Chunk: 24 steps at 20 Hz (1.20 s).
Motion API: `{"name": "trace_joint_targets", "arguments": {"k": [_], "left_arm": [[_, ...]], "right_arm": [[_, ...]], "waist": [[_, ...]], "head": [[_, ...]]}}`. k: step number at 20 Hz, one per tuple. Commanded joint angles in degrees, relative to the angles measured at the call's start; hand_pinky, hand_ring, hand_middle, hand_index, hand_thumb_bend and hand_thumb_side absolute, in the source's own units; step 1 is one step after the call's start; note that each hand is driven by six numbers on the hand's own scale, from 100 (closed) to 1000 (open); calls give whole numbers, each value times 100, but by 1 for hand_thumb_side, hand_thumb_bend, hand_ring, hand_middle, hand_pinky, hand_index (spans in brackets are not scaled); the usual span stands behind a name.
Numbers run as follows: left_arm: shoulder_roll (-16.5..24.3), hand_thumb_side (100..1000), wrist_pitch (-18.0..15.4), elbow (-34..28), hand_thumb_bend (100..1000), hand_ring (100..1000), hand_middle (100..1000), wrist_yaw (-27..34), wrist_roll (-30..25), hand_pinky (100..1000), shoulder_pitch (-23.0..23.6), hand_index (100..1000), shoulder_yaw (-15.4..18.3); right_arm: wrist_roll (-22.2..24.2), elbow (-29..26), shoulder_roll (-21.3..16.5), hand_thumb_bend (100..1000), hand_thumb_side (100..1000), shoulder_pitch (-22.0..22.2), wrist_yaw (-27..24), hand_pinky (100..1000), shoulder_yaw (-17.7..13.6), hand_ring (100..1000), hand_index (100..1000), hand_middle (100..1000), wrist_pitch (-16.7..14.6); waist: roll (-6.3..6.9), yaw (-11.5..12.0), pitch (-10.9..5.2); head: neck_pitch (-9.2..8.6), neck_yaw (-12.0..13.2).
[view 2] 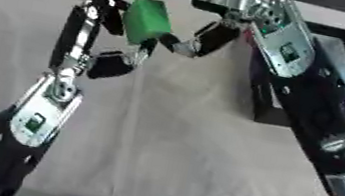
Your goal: Pick up the objects with one hand, pass them to the other hand, and then place them into the box on the other side of the table.
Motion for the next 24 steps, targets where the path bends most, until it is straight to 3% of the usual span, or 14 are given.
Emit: {"name": "trace_joint_targets", "arguments": {"k": [1,15,24], "left_arm": [[-107,184,-82,-104,100,411,329,80,12,465,-53,506,-48],[-144,186,-232,-85,100,414,329,116,-91,469,-29,506,-87],[-157,187,-191,-83,100,415,382,73,-35,468,-7,519,-76]], "right_arm": [[338,14,-48,144,100,-113,7,1000,-78,1000,955,893,-329],[213,77,10,100,100,-130,-171,1000,-56,993,867,799,-211],[271,87,30,100,100,-111,-309,1000,-62,920,694,626,-158]], "waist": [[8,-4,-81],[1,9,-53],[3,8,-35]], "head": [[-17,1],[-23,-19],[-9,-5]]}}
